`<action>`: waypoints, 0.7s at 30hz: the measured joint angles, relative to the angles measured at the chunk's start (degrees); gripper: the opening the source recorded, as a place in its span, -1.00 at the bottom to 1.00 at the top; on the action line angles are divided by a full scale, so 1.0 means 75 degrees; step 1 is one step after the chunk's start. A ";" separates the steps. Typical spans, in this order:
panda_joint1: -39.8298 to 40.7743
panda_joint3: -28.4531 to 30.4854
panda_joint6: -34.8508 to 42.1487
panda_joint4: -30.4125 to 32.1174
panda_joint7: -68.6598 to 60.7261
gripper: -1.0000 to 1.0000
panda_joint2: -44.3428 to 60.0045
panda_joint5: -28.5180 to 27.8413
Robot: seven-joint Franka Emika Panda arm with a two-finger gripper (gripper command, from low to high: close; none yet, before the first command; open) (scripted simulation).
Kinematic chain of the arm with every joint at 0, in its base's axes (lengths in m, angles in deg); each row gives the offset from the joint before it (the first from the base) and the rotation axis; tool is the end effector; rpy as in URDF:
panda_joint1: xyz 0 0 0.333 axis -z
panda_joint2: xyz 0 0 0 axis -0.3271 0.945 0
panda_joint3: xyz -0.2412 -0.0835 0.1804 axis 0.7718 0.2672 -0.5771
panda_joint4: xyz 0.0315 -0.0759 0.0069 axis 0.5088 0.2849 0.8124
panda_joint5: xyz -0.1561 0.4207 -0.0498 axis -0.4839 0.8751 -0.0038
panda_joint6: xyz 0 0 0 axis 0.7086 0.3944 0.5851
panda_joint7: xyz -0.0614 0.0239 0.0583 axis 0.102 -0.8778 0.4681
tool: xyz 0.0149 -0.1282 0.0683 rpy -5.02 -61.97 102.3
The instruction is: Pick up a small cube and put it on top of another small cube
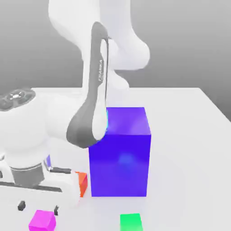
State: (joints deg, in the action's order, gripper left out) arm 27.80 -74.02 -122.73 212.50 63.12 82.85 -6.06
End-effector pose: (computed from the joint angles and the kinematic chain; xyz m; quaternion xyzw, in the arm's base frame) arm 0.5121 -0.1935 0.0446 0.8930 -0.4500 0.0006 0.0003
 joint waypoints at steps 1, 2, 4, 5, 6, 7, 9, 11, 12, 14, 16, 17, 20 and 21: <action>0.0062 -0.0074 -0.0143 -0.0041 -0.0051 -1.00 0.0187 0.0066; 0.0062 -0.0074 -0.0143 -0.0041 -0.0051 -1.00 0.0187 0.0066; 0.0062 -0.0075 -0.0140 -0.0041 -0.0050 -1.00 0.0187 0.0065; 0.0063 -0.0076 -0.0137 -0.0042 -0.0049 -1.00 0.0187 0.0064; 0.0064 -0.0076 -0.0135 -0.0042 -0.0048 -1.00 0.0187 0.0063; 0.0095 -0.0113 -0.0208 -0.0063 -0.0073 -1.00 0.0280 0.0096; 0.0012 -0.0007 0.0003 0.0002 0.0004 -1.00 0.0003 -0.0010; -0.0106 0.0153 0.0375 0.0116 0.0151 -1.00 -0.0485 -0.0210; -0.0163 0.0230 0.0577 0.0178 0.0234 -1.00 -0.0752 -0.0319; -0.0491 0.0166 0.0820 0.0285 0.0589 -1.00 -0.1088 -0.0439; -0.0872 -0.0029 0.0981 0.0389 0.1069 -1.00 -0.1352 -0.0574; -0.1092 -0.0113 0.1053 0.0441 0.1327 -1.00 -0.1480 -0.0651; -0.1743 -0.0383 0.1251 0.0601 0.2167 -1.00 -0.1878 -0.0964; -0.1958 -0.0469 0.1305 0.0655 0.2460 -1.00 -0.2006 -0.1090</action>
State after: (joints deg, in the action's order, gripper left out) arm 13.12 -77.54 -112.94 217.41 81.57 67.80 -14.23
